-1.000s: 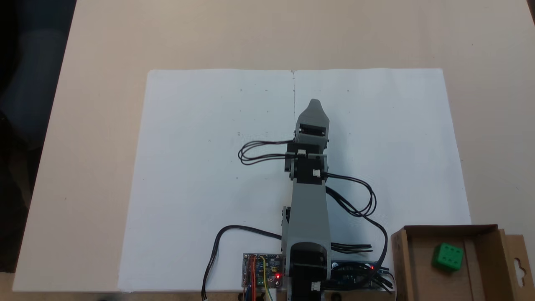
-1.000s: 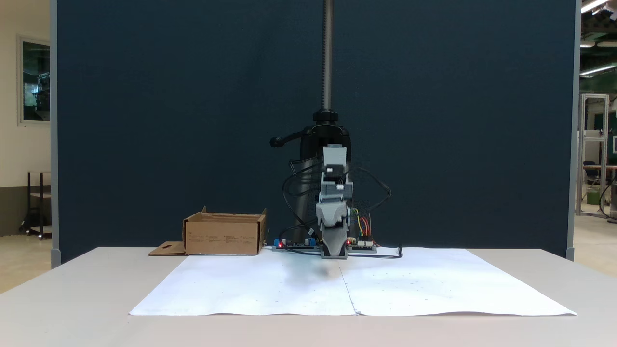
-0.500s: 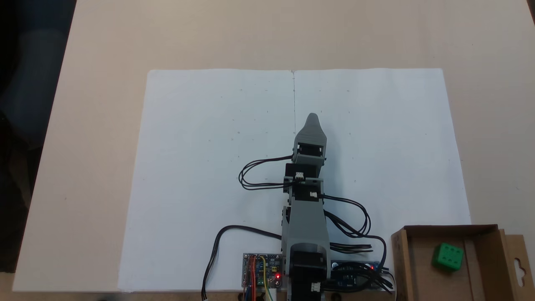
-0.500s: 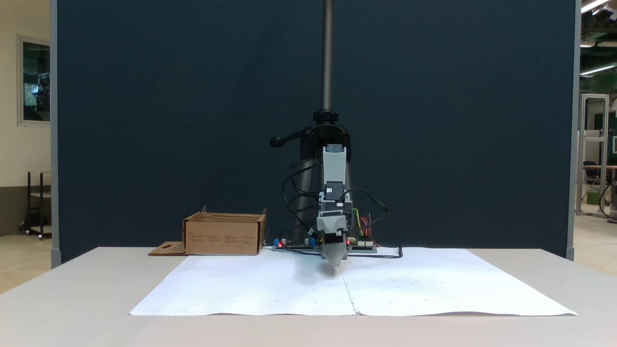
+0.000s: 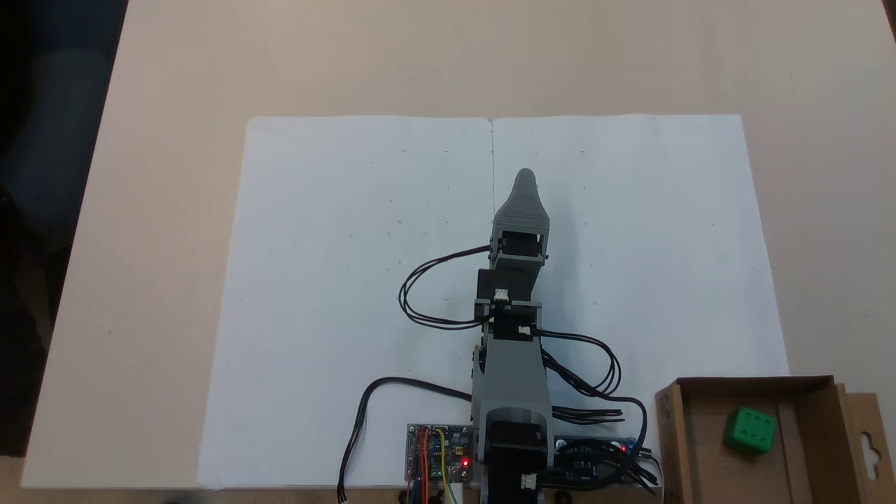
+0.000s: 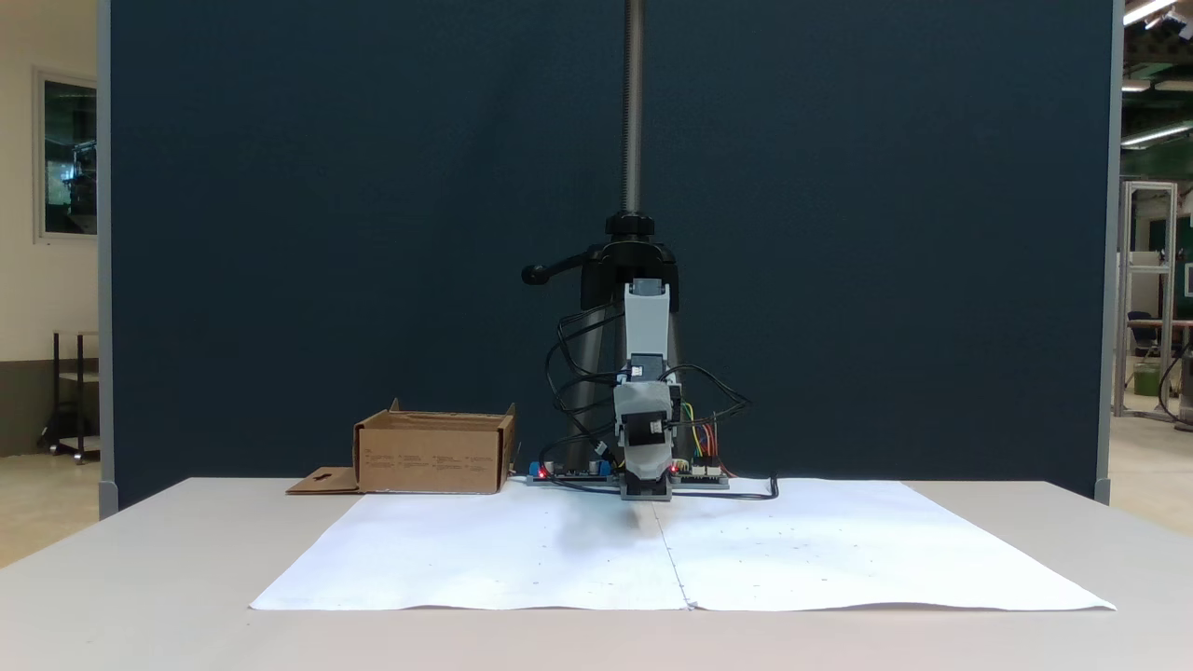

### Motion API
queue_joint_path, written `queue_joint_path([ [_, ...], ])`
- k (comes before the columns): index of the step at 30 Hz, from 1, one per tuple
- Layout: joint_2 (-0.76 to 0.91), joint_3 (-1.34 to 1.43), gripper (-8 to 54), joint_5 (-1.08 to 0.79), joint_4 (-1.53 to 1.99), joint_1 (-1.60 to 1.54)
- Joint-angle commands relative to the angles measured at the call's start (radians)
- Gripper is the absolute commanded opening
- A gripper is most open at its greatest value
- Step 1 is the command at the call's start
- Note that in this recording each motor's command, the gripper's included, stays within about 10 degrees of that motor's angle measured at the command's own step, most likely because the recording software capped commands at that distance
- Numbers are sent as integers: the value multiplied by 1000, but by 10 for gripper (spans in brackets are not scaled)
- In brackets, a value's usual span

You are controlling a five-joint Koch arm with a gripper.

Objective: Grasp a green dice and put it in the bin.

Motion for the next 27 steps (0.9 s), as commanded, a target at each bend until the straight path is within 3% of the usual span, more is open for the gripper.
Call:
queue_joint_path([
  [1, 114, 75, 446, -34, -170, -9],
  [22, 114, 75, 448, -35, -464, 3],
  [27, 114, 75, 444, -112, -520, 3],
])
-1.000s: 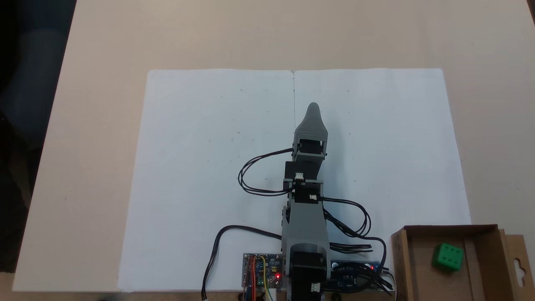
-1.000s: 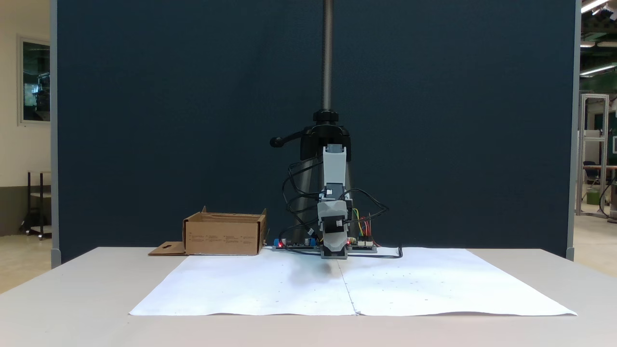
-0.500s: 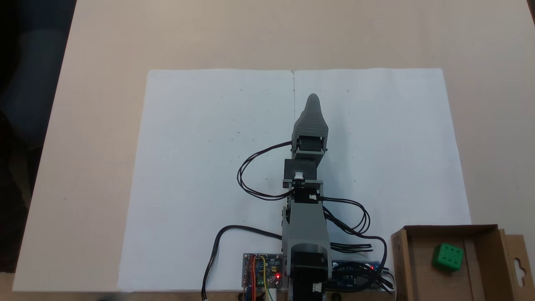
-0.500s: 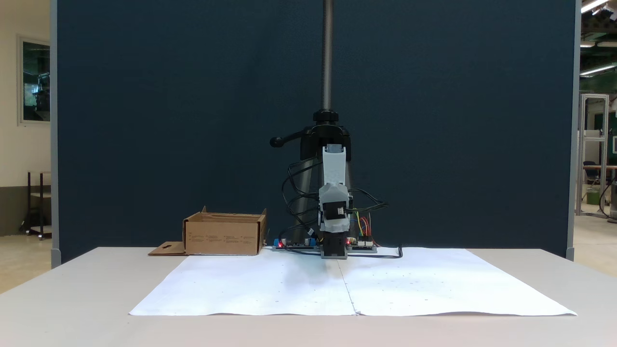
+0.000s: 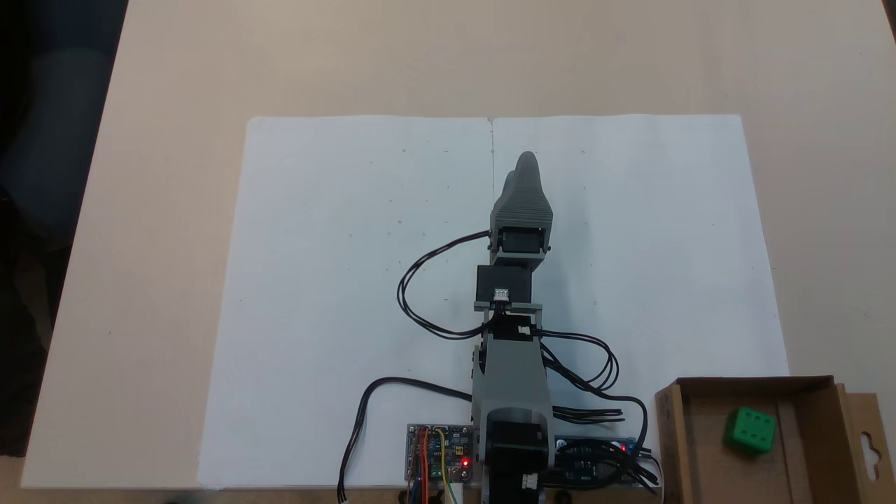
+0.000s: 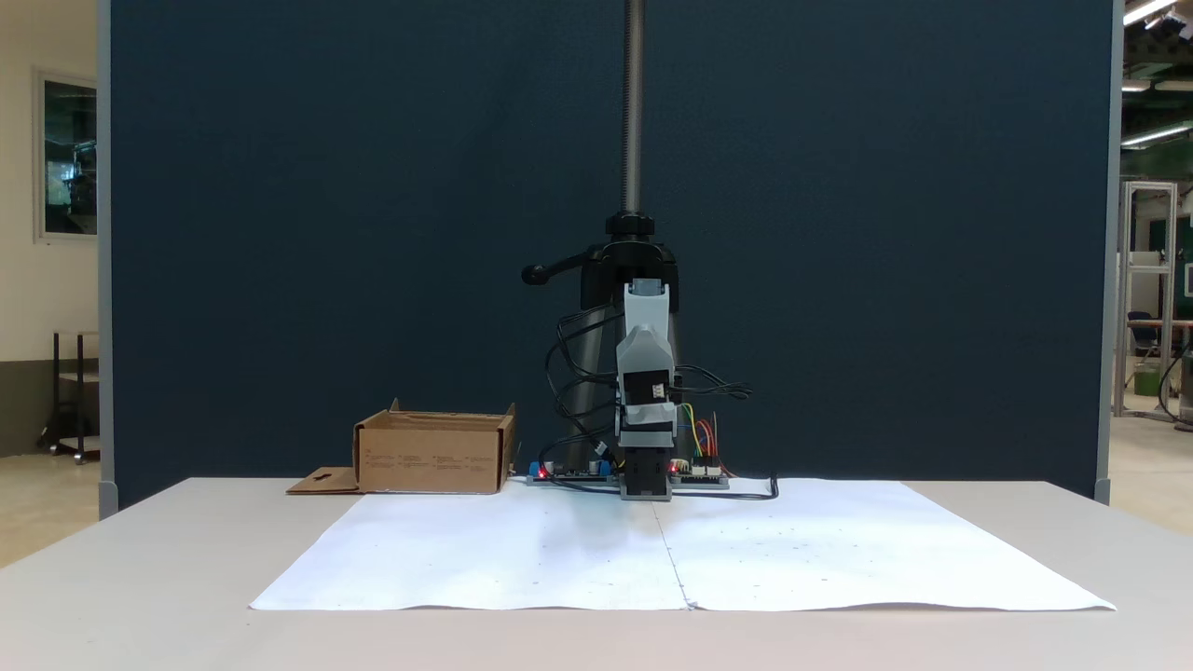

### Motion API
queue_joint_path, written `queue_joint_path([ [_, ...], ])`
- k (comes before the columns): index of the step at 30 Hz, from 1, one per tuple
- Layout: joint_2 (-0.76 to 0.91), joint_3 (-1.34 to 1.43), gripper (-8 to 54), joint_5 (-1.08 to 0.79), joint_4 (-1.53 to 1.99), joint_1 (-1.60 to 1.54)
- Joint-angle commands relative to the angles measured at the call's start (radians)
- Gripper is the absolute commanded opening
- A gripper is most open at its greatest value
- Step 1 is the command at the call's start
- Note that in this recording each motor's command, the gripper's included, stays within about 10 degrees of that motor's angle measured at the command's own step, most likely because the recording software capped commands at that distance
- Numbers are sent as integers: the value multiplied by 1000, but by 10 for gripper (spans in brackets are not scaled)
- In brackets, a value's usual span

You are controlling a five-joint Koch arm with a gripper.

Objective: Grasp a green dice and put it in the bin.

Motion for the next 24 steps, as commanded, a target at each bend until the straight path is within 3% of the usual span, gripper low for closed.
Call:
queue_joint_path([
  [1, 112, 77, 444, -98, -173, 11],
  [24, 107, 75, 443, -147, -202, 14],
])
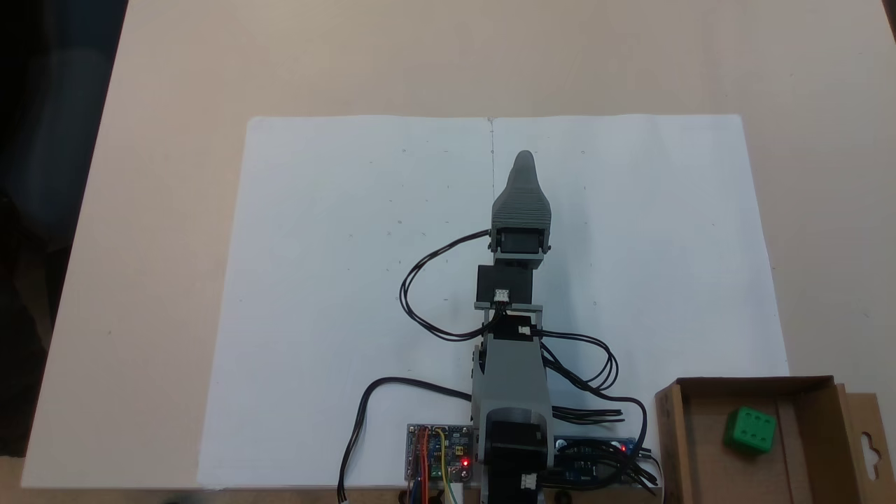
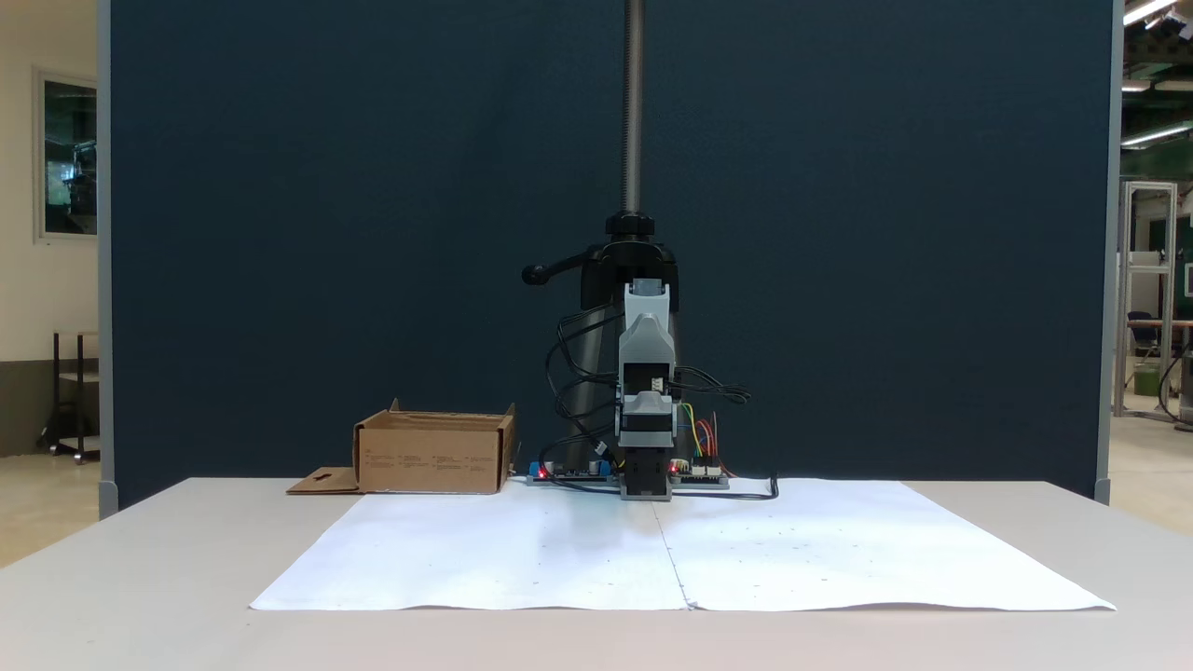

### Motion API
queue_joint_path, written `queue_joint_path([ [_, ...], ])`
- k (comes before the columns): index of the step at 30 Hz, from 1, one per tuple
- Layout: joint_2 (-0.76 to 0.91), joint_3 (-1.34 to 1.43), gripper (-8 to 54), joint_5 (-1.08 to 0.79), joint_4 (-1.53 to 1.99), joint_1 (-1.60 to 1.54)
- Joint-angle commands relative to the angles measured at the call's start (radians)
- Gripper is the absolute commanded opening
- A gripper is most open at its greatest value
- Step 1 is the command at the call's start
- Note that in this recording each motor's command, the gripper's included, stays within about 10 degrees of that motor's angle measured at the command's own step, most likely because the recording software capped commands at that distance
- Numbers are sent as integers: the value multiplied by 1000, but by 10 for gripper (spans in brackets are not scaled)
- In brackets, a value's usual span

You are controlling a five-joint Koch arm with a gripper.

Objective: Grasp a green dice and put it in the bin.

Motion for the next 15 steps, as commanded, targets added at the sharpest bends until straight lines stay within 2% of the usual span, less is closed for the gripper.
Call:
queue_joint_path([
  [1, 107, 74, 443, -74, -149, 6],
  [15, 107, 74, 443, -74, -149, 9],
])
